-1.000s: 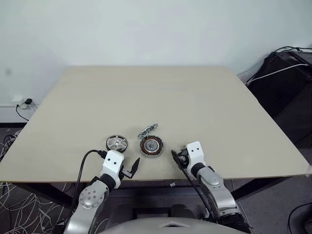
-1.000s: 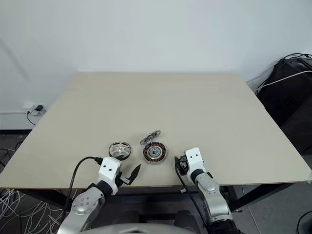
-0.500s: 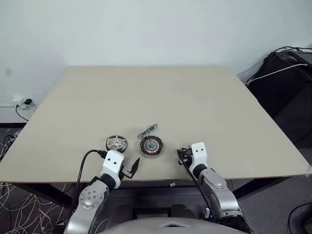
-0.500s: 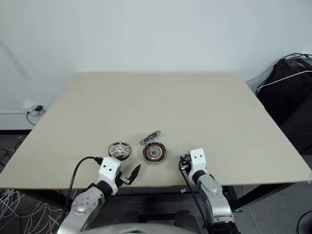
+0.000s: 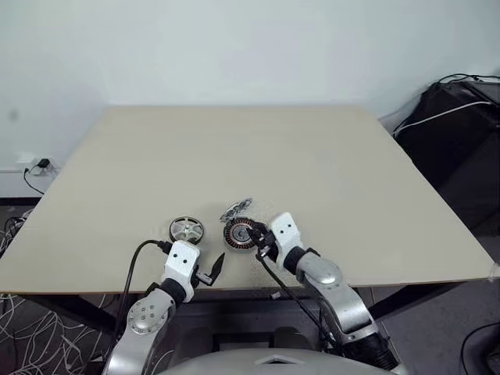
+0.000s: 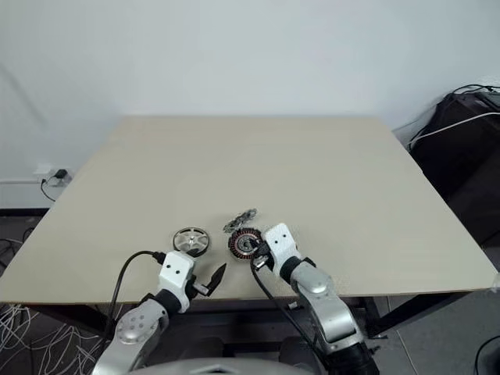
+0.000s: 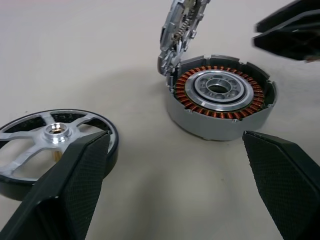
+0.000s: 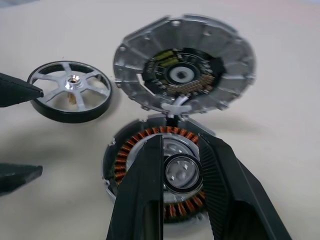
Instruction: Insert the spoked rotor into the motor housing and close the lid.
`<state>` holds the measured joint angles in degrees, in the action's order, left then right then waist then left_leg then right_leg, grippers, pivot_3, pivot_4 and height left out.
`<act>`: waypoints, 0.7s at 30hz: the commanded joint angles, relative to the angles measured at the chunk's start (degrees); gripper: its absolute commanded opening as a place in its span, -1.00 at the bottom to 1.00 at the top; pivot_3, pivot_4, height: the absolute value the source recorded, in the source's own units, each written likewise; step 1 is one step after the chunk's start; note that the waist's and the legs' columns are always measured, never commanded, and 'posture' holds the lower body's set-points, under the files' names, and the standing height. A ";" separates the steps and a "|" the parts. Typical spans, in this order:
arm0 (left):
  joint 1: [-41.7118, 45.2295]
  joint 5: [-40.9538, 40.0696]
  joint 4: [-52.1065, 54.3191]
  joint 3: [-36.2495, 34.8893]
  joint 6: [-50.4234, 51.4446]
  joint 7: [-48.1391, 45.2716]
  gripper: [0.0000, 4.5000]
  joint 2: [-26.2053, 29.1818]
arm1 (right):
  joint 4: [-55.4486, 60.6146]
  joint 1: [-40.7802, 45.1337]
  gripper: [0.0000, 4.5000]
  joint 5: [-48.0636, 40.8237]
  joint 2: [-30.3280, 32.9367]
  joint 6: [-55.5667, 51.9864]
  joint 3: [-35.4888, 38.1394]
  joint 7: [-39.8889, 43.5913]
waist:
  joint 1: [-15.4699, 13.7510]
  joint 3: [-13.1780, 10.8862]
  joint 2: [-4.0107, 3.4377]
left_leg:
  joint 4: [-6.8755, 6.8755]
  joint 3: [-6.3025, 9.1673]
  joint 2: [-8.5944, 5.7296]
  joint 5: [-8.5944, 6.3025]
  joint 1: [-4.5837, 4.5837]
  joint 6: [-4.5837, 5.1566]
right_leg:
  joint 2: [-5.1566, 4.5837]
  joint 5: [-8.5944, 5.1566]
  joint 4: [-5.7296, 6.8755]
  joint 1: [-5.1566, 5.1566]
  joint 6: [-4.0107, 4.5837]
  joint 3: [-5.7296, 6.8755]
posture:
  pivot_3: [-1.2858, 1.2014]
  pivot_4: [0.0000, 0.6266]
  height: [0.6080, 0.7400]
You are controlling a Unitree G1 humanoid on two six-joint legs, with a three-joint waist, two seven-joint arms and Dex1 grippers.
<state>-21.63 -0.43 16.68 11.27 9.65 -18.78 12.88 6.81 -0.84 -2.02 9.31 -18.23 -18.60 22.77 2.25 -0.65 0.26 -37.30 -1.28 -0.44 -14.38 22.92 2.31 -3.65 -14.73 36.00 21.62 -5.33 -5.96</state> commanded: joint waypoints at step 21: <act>-0.44 -0.51 3.12 -0.44 -0.86 0.60 1.00 -0.22 | -19.02 10.07 -0.69 2.69 -4.54 7.71 -1.13 1.27 | 0.35 0.00 0.00 | 0.00 0.00 -0.01 0.01 -0.02 -0.02 | 0.05 0.01 0.04 -0.01 -0.01 0.00 | 0.03 -1.00 1.00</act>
<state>-22.61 -0.46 16.79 11.09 9.64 -18.48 12.82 -12.34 7.85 0.49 5.16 -11.97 -19.85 23.83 2.60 -0.64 0.26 -37.30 -1.28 -0.44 -14.37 22.89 2.29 -3.60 -14.72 36.04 21.60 -5.34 -5.96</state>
